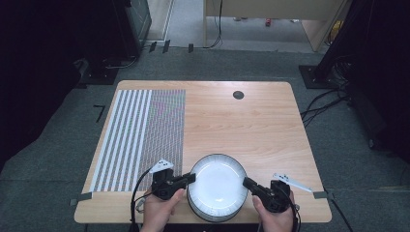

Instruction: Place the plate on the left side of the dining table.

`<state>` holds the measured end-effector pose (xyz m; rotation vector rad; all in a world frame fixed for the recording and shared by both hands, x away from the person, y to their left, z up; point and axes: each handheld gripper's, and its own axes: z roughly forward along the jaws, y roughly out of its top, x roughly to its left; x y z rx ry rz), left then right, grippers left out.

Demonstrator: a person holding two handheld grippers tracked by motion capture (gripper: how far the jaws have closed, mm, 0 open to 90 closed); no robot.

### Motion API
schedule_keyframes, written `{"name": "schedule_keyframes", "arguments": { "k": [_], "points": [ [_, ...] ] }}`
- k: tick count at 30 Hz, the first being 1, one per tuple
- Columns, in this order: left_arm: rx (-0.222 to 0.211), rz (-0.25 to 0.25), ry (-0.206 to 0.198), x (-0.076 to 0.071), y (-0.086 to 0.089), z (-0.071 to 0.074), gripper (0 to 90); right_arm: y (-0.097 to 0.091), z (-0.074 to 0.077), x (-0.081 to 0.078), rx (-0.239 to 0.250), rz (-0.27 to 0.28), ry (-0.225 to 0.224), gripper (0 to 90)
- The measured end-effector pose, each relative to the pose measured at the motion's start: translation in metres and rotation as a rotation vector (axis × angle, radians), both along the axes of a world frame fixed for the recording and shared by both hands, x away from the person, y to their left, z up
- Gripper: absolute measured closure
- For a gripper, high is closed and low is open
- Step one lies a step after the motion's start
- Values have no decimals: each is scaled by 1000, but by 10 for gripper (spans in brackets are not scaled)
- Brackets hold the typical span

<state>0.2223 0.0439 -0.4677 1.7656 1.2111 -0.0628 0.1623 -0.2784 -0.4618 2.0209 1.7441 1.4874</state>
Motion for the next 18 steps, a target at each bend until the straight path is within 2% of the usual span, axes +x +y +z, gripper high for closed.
{"name": "schedule_keyframes", "arguments": {
  "k": [7, 18],
  "points": [
    [-18, 43, -18, 5, 17, 11, 846, 15, 14, 14, -13, 33, -18, 862],
    [-22, 102, -48, 14, 53, 29, 849, 48, 31, 42, -18, 93, -39, 863]
  ]
}}
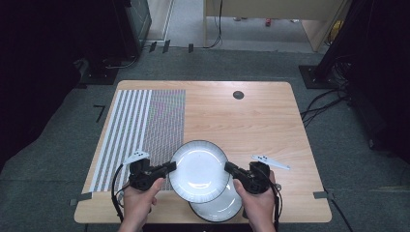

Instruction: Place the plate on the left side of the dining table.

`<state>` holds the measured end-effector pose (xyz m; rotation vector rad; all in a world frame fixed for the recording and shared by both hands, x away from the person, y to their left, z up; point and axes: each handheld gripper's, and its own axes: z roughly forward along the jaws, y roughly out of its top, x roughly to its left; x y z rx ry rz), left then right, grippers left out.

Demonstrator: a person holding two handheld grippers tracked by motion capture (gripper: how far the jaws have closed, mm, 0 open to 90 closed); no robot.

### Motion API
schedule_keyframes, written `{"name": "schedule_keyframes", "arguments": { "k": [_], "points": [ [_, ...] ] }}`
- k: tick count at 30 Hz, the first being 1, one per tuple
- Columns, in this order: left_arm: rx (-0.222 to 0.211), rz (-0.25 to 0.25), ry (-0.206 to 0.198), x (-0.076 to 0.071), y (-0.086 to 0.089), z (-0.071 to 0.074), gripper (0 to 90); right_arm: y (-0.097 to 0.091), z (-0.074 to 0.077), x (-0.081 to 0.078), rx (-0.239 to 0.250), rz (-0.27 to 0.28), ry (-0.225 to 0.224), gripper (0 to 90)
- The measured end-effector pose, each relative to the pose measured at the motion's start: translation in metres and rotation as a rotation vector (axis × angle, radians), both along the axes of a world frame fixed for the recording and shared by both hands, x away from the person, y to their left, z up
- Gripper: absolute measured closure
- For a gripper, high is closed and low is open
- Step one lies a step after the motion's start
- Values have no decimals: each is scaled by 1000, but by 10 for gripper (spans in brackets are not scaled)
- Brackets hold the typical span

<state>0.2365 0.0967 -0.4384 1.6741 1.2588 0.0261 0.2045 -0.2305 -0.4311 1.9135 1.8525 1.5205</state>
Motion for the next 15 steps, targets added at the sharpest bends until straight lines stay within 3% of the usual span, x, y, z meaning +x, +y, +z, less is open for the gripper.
{"name": "schedule_keyframes", "arguments": {
  "k": [15],
  "points": [
    [-7, 84, -18, 11, 49, 18, 851, 49, 20, 35, -3, 68, -17, 863]
  ]
}}
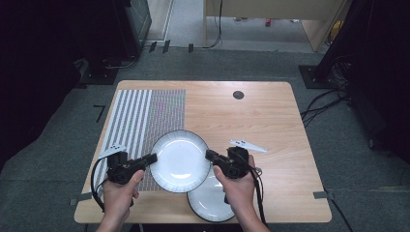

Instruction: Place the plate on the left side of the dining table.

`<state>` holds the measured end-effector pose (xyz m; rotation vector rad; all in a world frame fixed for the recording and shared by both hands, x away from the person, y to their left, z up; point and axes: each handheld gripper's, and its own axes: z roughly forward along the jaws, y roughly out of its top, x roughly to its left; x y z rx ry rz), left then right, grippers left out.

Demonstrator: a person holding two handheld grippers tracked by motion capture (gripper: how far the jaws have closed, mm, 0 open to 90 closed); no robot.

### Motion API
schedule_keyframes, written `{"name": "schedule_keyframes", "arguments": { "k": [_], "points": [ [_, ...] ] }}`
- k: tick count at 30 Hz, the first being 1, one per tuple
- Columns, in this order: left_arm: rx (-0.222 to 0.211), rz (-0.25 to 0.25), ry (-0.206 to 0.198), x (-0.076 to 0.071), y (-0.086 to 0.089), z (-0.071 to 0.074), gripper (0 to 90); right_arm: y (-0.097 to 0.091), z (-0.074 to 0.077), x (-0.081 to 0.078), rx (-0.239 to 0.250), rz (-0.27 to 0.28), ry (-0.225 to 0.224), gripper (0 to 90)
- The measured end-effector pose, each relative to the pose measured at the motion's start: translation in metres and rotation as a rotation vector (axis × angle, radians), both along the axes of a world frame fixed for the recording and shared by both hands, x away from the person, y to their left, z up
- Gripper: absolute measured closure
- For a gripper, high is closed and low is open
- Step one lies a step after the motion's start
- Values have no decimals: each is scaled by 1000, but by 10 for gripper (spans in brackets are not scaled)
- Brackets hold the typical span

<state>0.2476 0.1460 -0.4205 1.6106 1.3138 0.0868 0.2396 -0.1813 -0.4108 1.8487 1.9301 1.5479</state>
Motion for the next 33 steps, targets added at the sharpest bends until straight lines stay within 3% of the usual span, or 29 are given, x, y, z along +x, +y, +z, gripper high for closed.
{"name": "schedule_keyframes", "arguments": {
  "k": [19, 27, 33],
  "points": [
    [0, 102, 13, 20, 56, 5, 853, 60, 6, 46, -17, 78, 24, 865],
    [16, 134, 35, 36, 75, 9, 853, 83, 7, 69, -23, 96, 31, 866],
    [25, 170, 56, 52, 88, 7, 852, 99, 4, 91, -24, 107, 67, 867]
  ]
}}
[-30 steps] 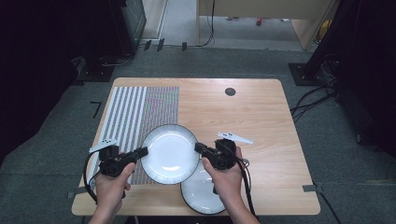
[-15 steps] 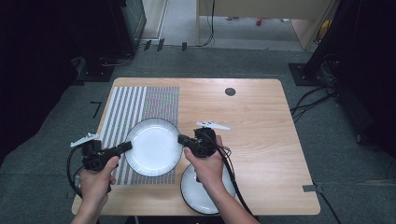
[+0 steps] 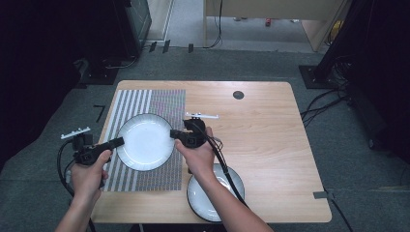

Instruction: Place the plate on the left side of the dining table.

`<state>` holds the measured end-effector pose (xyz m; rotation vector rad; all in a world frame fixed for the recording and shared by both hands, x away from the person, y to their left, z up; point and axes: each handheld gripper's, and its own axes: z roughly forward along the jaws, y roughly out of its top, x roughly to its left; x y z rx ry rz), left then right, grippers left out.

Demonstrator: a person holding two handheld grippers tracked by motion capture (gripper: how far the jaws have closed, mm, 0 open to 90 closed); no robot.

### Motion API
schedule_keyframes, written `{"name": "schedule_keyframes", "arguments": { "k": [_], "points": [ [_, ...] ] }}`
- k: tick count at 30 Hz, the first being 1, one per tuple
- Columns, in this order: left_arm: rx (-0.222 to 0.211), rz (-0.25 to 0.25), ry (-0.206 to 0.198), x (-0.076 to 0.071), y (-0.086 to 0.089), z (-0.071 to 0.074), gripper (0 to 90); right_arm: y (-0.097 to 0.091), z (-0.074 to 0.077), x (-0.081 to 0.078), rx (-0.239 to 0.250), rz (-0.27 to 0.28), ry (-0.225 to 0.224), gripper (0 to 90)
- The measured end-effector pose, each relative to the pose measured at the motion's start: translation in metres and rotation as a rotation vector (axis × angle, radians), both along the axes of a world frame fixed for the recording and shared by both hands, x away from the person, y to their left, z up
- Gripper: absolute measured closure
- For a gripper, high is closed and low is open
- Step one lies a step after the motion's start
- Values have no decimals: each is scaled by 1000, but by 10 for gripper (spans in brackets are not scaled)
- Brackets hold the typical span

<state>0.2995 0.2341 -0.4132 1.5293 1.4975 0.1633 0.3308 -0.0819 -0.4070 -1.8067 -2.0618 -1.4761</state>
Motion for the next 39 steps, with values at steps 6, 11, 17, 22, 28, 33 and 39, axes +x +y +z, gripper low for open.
{"name": "schedule_keyframes", "arguments": {
  "k": [6, 11, 17, 22, 28, 33, 39],
  "points": [
    [2, 22, 28, 17, 8, -7, 854, 12, -9, 21, -17, 6, 38, 870],
    [-4, 36, 55, 33, 11, -15, 856, 17, -19, 36, -10, -4, 74, 870],
    [22, 47, 77, 44, 11, -20, 852, 22, -27, 51, -28, -16, 90, 868],
    [9, 74, 96, 56, 16, -27, 850, 27, -32, 61, -19, -20, 108, 869],
    [18, 96, 126, 68, 19, -36, 852, 35, -44, 73, -27, -36, 138, 869],
    [26, 114, 156, 74, 19, -43, 854, 39, -57, 81, -18, -57, 172, 868],
    [26, 117, 192, 88, 19, -55, 851, 41, -68, 89, -25, -81, 185, 867]
  ]
}}
